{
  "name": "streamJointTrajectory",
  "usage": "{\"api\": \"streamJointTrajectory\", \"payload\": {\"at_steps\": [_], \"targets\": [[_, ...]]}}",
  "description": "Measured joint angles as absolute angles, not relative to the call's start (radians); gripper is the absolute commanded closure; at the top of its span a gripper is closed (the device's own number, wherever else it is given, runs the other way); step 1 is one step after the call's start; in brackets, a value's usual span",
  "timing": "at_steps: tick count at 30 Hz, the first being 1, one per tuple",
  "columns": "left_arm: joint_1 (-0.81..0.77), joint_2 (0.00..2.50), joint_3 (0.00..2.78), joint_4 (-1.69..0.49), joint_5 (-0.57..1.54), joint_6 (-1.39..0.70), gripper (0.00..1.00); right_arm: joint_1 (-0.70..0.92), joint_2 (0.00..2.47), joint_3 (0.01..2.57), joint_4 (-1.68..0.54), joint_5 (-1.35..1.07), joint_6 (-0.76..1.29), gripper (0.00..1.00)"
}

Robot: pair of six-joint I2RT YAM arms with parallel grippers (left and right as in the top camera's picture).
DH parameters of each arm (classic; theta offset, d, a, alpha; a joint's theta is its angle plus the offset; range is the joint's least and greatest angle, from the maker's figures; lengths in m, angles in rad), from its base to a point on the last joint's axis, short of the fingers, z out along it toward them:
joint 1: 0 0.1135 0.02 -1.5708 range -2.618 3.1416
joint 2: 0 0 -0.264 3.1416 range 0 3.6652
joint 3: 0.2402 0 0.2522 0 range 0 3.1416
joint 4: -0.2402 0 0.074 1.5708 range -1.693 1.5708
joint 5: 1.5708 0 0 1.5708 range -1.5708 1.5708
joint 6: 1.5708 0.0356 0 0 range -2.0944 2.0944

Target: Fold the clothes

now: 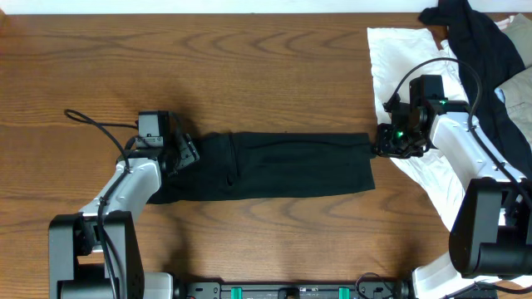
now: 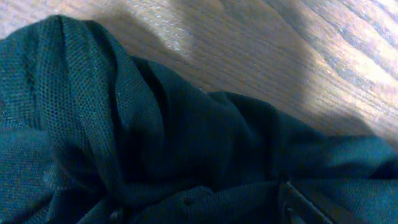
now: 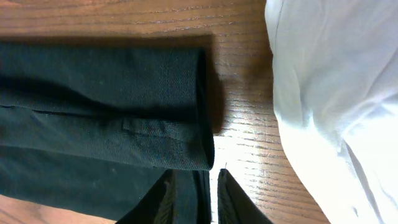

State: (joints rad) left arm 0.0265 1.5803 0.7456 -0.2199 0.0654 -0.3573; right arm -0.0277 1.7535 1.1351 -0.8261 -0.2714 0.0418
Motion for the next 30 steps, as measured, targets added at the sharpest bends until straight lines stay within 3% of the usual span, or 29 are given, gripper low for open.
{"api": "streamJointTrajectory", "payload": {"at_steps": [6,12,30], "targets": [[0.027,1.581,0.763,-0.221,0.078,-0.308,0.27,-0.028,1.753,1.135,-0.825,-0.271,0.041,0.62],[0.027,1.579,0.775,-0.223,0.083,-0.286,0.25,-0.028,1.753,1.135,-0.826,-0.269,0.072,0.43],[0.027,1.522,0.775,-0.230,0.091,-0.257,0.25,-0.028,1.753,1.053,-0.731,-0.321,0.173,0.30]]}}
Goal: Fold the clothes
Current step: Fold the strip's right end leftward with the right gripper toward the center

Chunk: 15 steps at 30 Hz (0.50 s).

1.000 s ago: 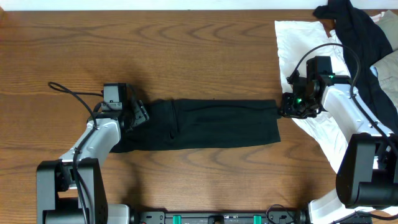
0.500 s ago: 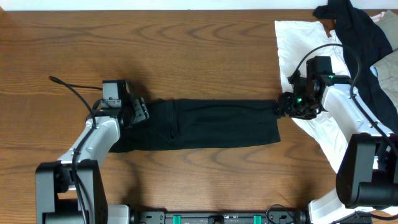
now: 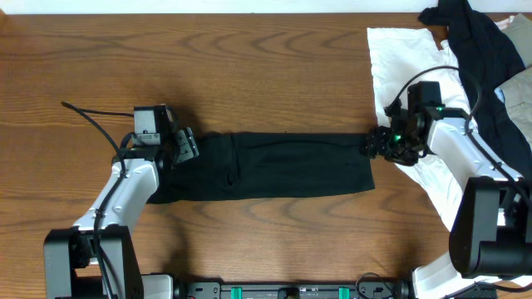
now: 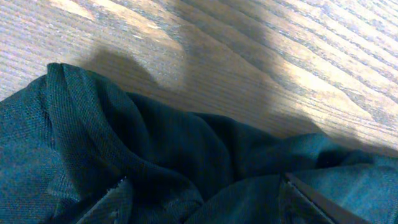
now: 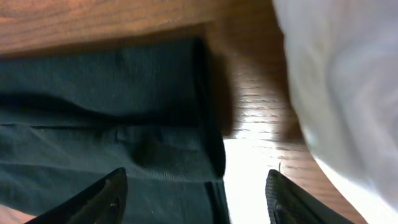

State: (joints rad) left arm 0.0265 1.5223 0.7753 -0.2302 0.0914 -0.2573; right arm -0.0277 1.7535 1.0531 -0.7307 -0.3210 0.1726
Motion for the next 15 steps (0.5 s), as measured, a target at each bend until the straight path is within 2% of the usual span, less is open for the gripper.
{"api": "streamJointTrajectory", "payload": {"at_steps": [10,13,15], "targets": [[0.027,1.522,0.775,-0.244,0.094,-0.257,0.25,-0.028,1.749,0.922,-0.523,-0.437,0.263,0.30],[0.026,1.522,0.775,-0.244,0.095,-0.257,0.25,-0.027,1.743,0.899,-0.480,-0.467,0.289,0.37],[0.027,1.522,0.775,-0.244,0.095,-0.257,0.25,-0.022,1.740,0.888,-0.462,-0.476,0.301,0.48]]}}
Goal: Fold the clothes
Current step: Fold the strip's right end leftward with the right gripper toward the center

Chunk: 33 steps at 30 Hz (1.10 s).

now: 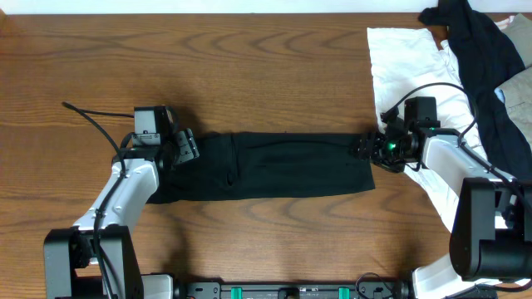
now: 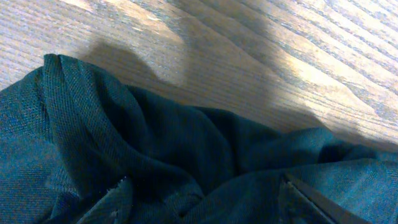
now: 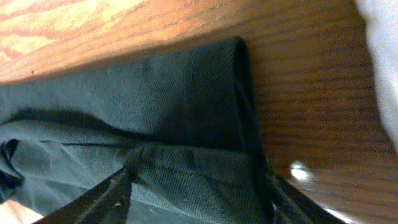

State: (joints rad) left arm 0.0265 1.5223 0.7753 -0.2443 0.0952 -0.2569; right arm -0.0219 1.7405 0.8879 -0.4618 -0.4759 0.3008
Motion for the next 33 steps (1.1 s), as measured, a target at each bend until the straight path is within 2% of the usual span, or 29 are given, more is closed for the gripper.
{"api": "streamJointTrajectory", "payload": {"at_steps": [1,5,6,17,25,33], "targets": [[0.027,1.522,0.775,-0.245,0.095,-0.257,0.25,-0.018,1.740,0.883,-0.457,-0.479,0.305,0.55],[0.027,1.522,0.775,-0.247,0.098,-0.257,0.25,-0.009,1.743,0.860,-0.453,-0.476,0.325,0.96],[0.027,1.522,0.775,-0.249,0.098,-0.257,0.25,-0.008,1.744,0.857,-0.453,-0.476,0.330,0.99],[0.026,1.473,0.775,-0.277,0.143,-0.257,0.25,-0.026,1.745,0.857,-0.424,-0.464,0.352,0.99],[0.026,1.265,0.781,-0.303,0.151,-0.257,0.25,-0.171,1.741,0.998,-0.612,-0.416,0.273,0.99],[0.026,1.250,0.783,-0.360,0.151,-0.257,0.25,-0.175,1.732,1.193,-0.817,-0.356,0.179,0.99]]}}
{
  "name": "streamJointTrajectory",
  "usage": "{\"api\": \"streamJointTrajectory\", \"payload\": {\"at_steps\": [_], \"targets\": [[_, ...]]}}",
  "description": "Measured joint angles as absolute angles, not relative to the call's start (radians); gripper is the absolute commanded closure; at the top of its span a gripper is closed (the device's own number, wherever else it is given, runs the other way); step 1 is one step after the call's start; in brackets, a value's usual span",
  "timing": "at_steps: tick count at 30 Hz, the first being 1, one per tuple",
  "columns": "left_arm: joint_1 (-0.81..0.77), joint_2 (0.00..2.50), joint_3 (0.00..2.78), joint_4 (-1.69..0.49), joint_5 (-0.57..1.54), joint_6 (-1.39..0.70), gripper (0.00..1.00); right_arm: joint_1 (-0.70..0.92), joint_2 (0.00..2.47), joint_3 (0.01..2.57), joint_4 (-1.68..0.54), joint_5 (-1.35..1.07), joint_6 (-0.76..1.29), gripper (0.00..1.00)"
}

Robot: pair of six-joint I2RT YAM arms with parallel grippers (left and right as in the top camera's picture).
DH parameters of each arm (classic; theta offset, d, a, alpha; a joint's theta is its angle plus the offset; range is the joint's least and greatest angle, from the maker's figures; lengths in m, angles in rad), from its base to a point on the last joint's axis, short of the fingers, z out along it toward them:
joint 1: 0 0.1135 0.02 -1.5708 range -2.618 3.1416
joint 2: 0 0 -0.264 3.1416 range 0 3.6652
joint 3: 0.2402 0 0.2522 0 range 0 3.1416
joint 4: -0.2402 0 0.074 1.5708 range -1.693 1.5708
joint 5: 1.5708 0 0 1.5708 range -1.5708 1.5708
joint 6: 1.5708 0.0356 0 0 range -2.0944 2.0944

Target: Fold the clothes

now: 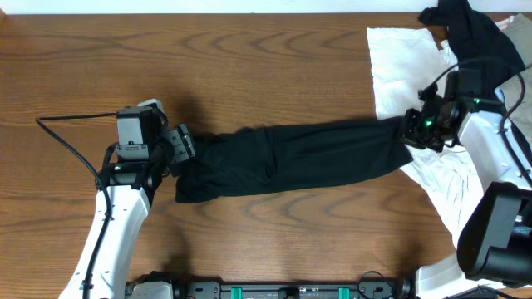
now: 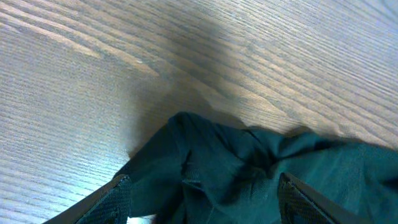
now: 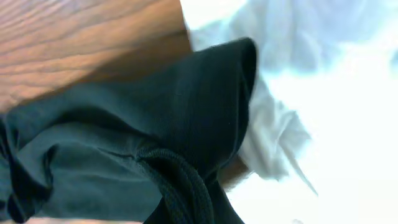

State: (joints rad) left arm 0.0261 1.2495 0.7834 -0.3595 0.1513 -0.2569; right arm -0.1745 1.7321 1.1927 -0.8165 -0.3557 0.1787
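A dark green garment (image 1: 291, 158) lies stretched across the wooden table, slanting up to the right. My right gripper (image 1: 413, 133) is shut on its right end, held over the white cloth's edge. In the right wrist view the bunched cloth (image 3: 124, 137) and its drawstring (image 3: 180, 180) cover the right gripper (image 3: 193, 208), hiding the fingers. My left gripper (image 1: 179, 149) stands at the garment's left end. In the left wrist view the left gripper (image 2: 202, 202) is open, its fingers (image 2: 115, 199) wide apart, with rumpled cloth (image 2: 249, 174) between them.
A crumpled white cloth (image 1: 399, 58) covers the table's right side, seen close in the right wrist view (image 3: 311, 124). A black garment (image 1: 482, 41) is draped over it at the far right corner. A cable (image 1: 75, 119) trails left from the left arm.
My right gripper was open around the garment's right edge; now it is shut on it, farther right and higher. The garment is stretched and slanted. The left arm has drawn back to the left.
The garment first lay as a flat folded band, my right gripper nearly shut at its right edge and the left one low on its left end. The right gripper then stood open, then open around the edge. Now it holds that end, pulled right.
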Motion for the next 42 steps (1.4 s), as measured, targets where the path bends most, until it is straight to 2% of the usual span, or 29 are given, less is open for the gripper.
{"api": "streamJointTrajectory", "payload": {"at_steps": [8,18,28,32,34,36,38,42], "targets": [[0.026,1.250,0.783,-0.360,0.152,-0.257,0.25,0.026,1.730,1.237,-0.879,-0.331,0.167,0.99],[0.026,1.250,0.783,-0.373,0.152,-0.257,0.25,0.343,1.730,1.238,-0.809,-0.316,0.256,0.99],[0.026,1.250,0.783,-0.386,0.152,-0.257,0.25,0.478,1.731,1.238,-0.686,-0.271,0.343,0.96],[0.026,1.250,0.783,-0.386,0.152,-0.257,0.25,0.511,1.742,1.238,-0.646,-0.271,0.359,0.85],[0.026,1.250,0.783,-0.386,0.152,-0.257,0.25,0.526,1.754,1.238,-0.629,-0.280,0.366,0.67],[0.026,1.250,0.783,-0.386,0.152,-0.257,0.25,0.538,1.765,1.238,-0.617,-0.297,0.368,0.57],[0.026,1.250,0.783,-0.386,0.152,-0.257,0.25,0.554,1.769,1.238,-0.613,-0.313,0.365,0.51],[0.026,1.250,0.783,-0.386,0.153,-0.257,0.25,0.578,1.770,1.239,-0.612,-0.353,0.316,0.50]]}}
